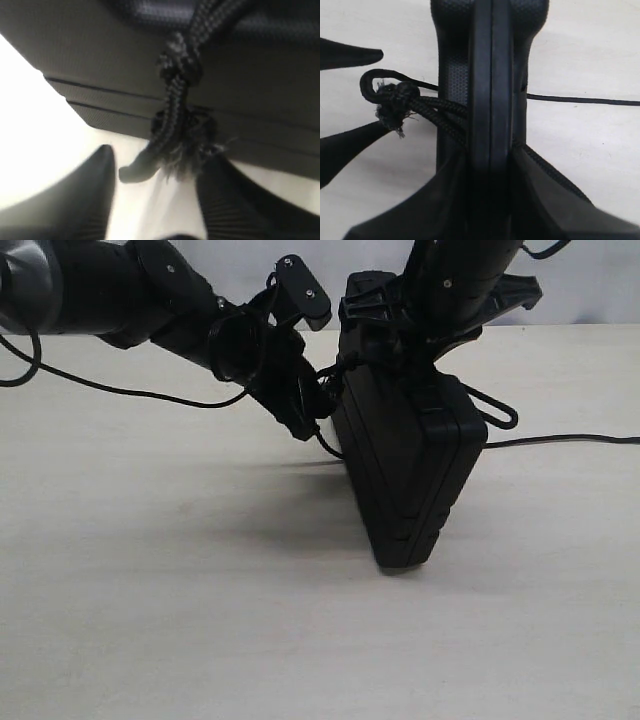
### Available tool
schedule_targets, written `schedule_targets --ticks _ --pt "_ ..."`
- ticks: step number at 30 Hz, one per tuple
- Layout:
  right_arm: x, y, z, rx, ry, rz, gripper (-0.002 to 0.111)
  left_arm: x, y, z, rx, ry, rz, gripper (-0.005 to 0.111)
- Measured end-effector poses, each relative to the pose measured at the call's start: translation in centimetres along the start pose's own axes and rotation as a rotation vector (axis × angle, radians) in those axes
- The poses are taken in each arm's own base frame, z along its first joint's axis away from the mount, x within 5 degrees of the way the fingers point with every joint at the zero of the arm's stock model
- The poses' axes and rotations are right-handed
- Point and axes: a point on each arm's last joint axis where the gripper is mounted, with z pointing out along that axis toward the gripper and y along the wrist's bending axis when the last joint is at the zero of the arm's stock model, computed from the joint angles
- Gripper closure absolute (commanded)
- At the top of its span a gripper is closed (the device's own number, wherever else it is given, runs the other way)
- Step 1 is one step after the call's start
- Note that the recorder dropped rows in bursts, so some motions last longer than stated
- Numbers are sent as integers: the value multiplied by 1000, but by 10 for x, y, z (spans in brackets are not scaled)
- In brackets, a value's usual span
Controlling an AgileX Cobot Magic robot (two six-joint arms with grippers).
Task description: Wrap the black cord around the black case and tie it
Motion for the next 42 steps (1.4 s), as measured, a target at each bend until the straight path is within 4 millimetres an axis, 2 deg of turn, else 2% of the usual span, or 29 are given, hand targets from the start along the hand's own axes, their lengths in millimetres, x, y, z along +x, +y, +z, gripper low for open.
schedule_targets --ticks 5,20,21,24,25,27,29,30,32,34,37,42 --pt "0 0 0 0 0 0 104 -5 -3 0 30 -57 -49 107" --pt "0 -1 0 -5 6 6 104 -21 -18 -3 199 -246 -16 106" --pt "0 -1 0 -5 7 6 104 -21 -18 -3 200 -247 -13 102" --pt "0 -1 0 -5 7 6 104 -22 -19 -4 215 -256 -16 56" --pt "0 -1 0 -5 7 4 104 -22 -19 -5 216 -252 -6 50" --pt "0 -1 0 -2 7 -5 104 -19 -19 -6 212 -209 59 51" --pt "0 -1 0 -6 6 0 104 -21 -18 -13 198 -192 75 69" --pt "0 0 0 -10 1 6 104 -24 -21 -17 212 -192 103 84" --pt "0 0 0 -12 1 7 104 -26 -27 -23 231 -178 168 106" --pt "0 0 0 -12 1 9 104 -23 -27 -17 236 -178 149 107" --pt "0 1 0 -21 4 13 104 -35 -22 -16 191 -309 57 107" --pt "0 0 0 -26 3 18 104 -32 -25 -16 220 -289 118 107"
